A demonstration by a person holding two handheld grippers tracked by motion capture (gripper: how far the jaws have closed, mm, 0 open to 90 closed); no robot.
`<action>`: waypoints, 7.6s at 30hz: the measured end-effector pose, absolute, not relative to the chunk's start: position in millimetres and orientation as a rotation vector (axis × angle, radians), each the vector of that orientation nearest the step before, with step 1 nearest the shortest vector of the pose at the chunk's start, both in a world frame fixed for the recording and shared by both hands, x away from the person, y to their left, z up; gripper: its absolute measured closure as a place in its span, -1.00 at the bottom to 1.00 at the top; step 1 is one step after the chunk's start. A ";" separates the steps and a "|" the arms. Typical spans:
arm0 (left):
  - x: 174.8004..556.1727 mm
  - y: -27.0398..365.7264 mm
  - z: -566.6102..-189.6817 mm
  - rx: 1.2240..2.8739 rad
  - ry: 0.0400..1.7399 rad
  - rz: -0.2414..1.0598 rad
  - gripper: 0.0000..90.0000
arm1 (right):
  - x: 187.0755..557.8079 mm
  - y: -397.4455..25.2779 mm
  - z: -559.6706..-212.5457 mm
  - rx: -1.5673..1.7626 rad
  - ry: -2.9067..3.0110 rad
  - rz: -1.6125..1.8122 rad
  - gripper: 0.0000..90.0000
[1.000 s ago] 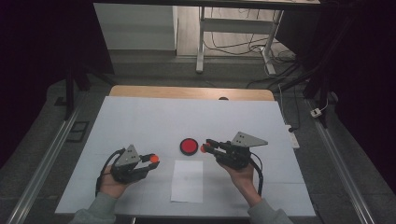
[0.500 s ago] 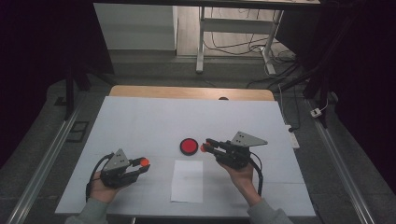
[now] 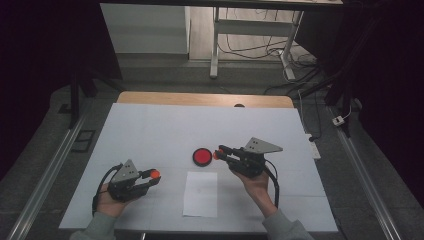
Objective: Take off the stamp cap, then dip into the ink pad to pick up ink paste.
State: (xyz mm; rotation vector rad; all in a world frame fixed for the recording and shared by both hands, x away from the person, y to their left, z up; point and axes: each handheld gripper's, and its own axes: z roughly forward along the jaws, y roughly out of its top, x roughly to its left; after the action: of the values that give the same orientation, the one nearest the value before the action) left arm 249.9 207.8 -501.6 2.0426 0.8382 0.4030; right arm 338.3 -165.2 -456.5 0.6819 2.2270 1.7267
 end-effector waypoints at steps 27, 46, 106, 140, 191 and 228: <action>251.2 207.1 -502.1 2.048 0.836 0.401 0.46 | 366.4 -143.0 -460.5 0.691 2.249 1.695 0.62; 252.1 206.4 -502.5 2.053 0.828 0.396 0.46 | 384.0 -125.3 -470.1 0.690 2.309 1.649 0.62; 253.4 204.3 -504.7 2.068 0.828 0.374 0.45 | 399.1 -98.1 -515.6 0.702 2.450 1.379 0.62; 252.3 205.6 -504.1 2.067 0.833 0.377 0.45 | 395.8 -96.3 -528.1 0.669 2.427 1.327 0.63; 252.5 206.9 -502.3 2.057 0.839 0.380 0.45 | 393.7 -116.9 -489.1 0.720 2.307 1.611 0.62; 254.1 206.1 -504.1 2.066 0.840 0.371 0.45 | 402.4 -102.5 -517.8 0.719 2.416 1.424 0.62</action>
State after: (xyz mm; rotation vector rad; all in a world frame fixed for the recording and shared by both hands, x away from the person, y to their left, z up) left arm 254.1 206.1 -504.1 2.0655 0.8404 0.3714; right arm 402.4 -102.5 -517.8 0.7185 2.4161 1.4238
